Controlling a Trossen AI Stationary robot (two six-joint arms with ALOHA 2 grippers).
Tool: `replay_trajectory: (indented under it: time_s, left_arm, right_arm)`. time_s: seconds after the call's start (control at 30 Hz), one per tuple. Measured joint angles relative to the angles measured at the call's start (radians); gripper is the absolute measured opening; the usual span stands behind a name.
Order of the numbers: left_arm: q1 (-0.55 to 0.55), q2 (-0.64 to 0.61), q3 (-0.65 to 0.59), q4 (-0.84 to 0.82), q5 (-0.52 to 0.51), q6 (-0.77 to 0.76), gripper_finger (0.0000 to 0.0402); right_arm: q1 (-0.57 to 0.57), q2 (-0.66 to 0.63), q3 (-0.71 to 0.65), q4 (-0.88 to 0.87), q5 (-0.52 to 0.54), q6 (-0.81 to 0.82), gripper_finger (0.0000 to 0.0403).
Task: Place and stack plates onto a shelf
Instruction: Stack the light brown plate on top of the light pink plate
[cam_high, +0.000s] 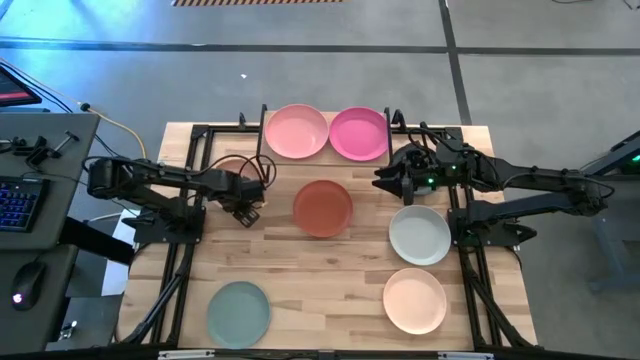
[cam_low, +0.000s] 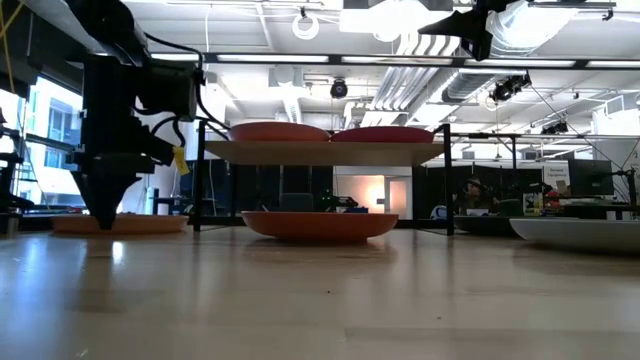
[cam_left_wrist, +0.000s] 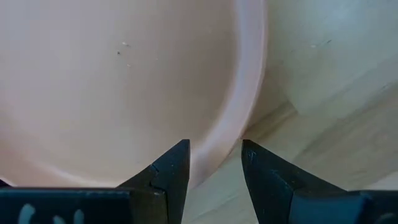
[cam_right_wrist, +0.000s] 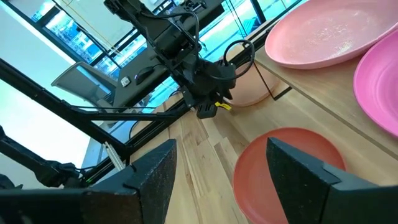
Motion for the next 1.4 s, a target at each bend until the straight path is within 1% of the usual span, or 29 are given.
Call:
replay_trajectory:
  time_s: [0.2, 0.33, 0.47, 0.57, 0.67, 0.8, 0.9, 1.07, 1.2, 1.27, 1.3, 1.4]
  left_arm:
    - [-0.019, 0.0, 0.0, 0.0, 0.132, 0.007, 0.0133]
    - [-0.077, 0.0, 0.0, -0.001, 0.203, -0.031, 0.0133]
    - [-0.167, 0.0, 0.0, 0.021, 0.249, -0.104, 0.0133]
    - [-0.241, 0.0, 0.0, 0.088, 0.252, -0.181, 0.0133]
    - [-0.306, 0.0, 0.0, 0.191, 0.252, -0.262, 0.0133]
    - [-0.369, 0.0, 0.0, 0.337, 0.241, -0.373, 0.0133]
    - [-0.404, 0.0, 0.0, 0.425, 0.224, -0.427, 0.0133]
    - [-0.44, 0.026, 0.0, 0.528, 0.198, -0.484, 0.0133]
    - [-0.461, 0.089, 0.001, 0.624, 0.198, -0.51, 0.0133]
    - [-0.466, 0.125, 0.014, 0.665, 0.216, -0.51, 0.0133]
    - [-0.466, 0.143, 0.031, 0.665, 0.233, -0.51, 0.0133]
    - [-0.463, 0.179, 0.089, 0.644, 0.24, -0.485, 0.0133]
  right_arm:
    - [0.0, 0.0, 0.0, 0.0, 0.0, -0.001, 0.0229]
    - [0.0, 0.0, 0.0, 0.0, 0.0, -0.002, 0.0229]
    - [0.0, 0.0, 0.0, 0.0, 0.0, -0.003, 0.0229]
    - [0.0, 0.0, 0.0, 0.0, 0.0, -0.011, 0.0229]
    - [0.0, 0.0, 0.0, 0.0, 0.0, -0.011, 0.0229]
    - [0.0, 0.0, 0.0, 0.0, 0.0, -0.011, 0.0229]
    - [0.0, 0.0, 0.0, 0.0, 0.0, -0.011, 0.0229]
    - [0.0, 0.0, 0.0, 0.0, 0.0, -0.03, 0.0229]
    - [0.0, 0.0, 0.0, 0.0, 0.0, -0.03, 0.0229]
    - [0.0, 0.0, 0.0, 0.0, 0.0, -0.03, 0.0229]
    - [0.0, 0.0, 0.0, 0.0, 0.0, -0.03, 0.0229]
    - [0.0, 0.0, 0.0, 0.0, 0.0, -0.025, 0.0229]
